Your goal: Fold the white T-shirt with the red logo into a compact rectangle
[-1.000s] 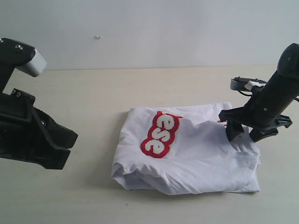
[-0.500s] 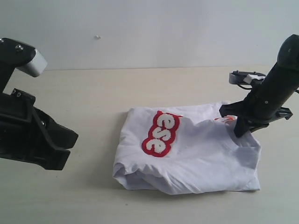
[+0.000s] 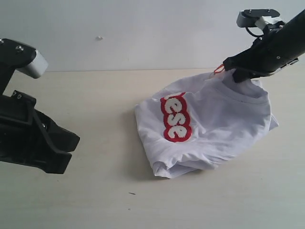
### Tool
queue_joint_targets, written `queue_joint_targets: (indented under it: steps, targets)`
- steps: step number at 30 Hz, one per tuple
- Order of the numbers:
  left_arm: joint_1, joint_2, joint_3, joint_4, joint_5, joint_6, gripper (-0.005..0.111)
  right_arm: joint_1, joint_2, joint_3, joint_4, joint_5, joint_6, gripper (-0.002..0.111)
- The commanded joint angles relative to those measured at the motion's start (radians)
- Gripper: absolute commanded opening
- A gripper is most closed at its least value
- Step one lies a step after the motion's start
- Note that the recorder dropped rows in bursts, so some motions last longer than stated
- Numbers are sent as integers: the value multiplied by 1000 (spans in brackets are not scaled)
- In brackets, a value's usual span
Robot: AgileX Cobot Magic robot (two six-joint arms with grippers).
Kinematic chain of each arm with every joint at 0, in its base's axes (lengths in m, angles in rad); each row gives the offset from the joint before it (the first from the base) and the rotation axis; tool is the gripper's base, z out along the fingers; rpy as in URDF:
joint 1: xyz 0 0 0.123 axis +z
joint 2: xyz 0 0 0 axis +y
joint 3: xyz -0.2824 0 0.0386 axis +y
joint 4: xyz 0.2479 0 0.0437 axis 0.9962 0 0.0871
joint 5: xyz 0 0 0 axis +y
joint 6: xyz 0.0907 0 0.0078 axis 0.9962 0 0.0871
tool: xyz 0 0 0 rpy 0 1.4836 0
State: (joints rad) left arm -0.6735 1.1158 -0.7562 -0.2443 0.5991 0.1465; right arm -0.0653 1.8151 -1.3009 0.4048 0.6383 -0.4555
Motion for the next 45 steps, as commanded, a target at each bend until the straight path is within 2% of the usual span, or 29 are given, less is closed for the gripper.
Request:
queue_joint_targets:
  steps: [1,5,9,14,17,22,27,30,31,35,42,45]
  targets:
    - [-6,-3,-15,-7,-6,2,0,1,33,-6,-112,45,105,0]
    - [-6,-3,-15,-7,1,2,0,1,103,-6,-211,119,213,0]
    - [-6,-3,-15,-7,4,2,0,1,180,-29,-262,200,231,0]
    - [-6,-3,-15,-7,5,2,0,1,208,-64,-440,164,422,1]
    - [-6,-3,-15,-11,5,2,0,1,208,-91,-552,156,524,11]
    - [-6,-3,-15,-24,7,2,0,1,208,-137,-625,154,599,34]
    - [-6,-3,-15,-26,8,3,0,1,206,-158,-691,126,625,38]
    - [-6,-3,-15,-26,10,3,0,1,210,-160,-593,129,572,33]
    - [-6,-3,-15,-26,10,3,0,1,217,-160,-565,150,557,35]
    - [-6,-3,-15,-26,18,3,0,-22,250,-160,-561,197,563,62]
    - [-6,-3,-15,-30,21,6,0,-47,328,-160,-502,151,500,51]
    - [-6,-3,-15,-30,21,6,0,-47,328,-160,-459,130,449,34]
